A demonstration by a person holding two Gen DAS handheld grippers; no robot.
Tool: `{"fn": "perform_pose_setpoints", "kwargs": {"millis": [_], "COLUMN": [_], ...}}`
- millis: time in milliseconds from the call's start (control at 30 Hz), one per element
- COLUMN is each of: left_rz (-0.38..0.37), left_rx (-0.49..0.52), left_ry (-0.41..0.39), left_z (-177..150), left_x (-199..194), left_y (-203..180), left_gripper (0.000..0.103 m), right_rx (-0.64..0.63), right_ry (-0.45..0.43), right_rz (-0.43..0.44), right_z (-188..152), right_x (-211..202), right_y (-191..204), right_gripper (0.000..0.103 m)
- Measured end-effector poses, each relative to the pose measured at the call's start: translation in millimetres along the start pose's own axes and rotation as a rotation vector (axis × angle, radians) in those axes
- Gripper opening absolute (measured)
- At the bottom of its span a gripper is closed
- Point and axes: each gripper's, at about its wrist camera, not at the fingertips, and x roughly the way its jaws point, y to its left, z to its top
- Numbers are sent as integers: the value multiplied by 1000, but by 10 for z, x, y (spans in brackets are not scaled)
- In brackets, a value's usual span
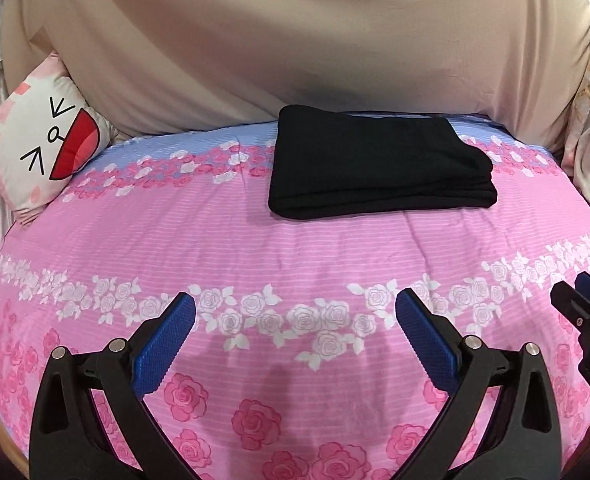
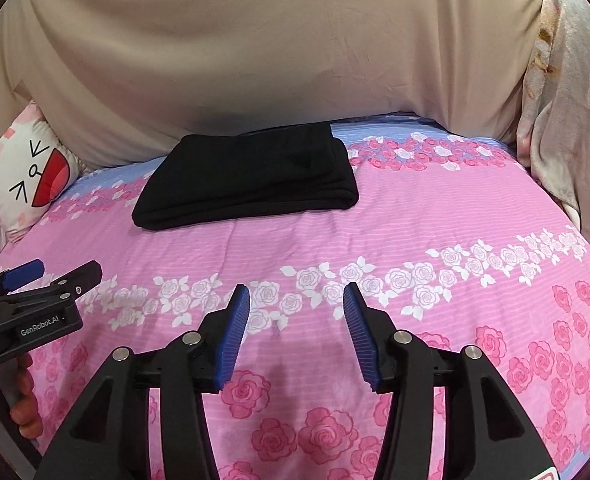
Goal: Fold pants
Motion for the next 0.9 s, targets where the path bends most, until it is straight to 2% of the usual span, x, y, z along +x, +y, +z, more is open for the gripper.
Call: {"fn": "perform_pose_setpoints", "kwargs": {"millis": [167, 267, 900], "left_rz": [-40, -17, -20], "left_rx": [-23, -11, 33], "left_ry": [48, 49, 30], "left_z": [-38, -53, -42], "left_x": [93, 109, 64], "left_y": [53, 57, -54], "left_gripper": [98, 98, 98], "right_rx": [-17, -19, -26], "right_ry": [7, 6, 8], "right_rz": [-12, -11, -25], "right_z": [17, 25, 15], "right_x": [72, 90, 91], "right_y": [74, 106, 116], "right_gripper": [50, 57, 61]}}
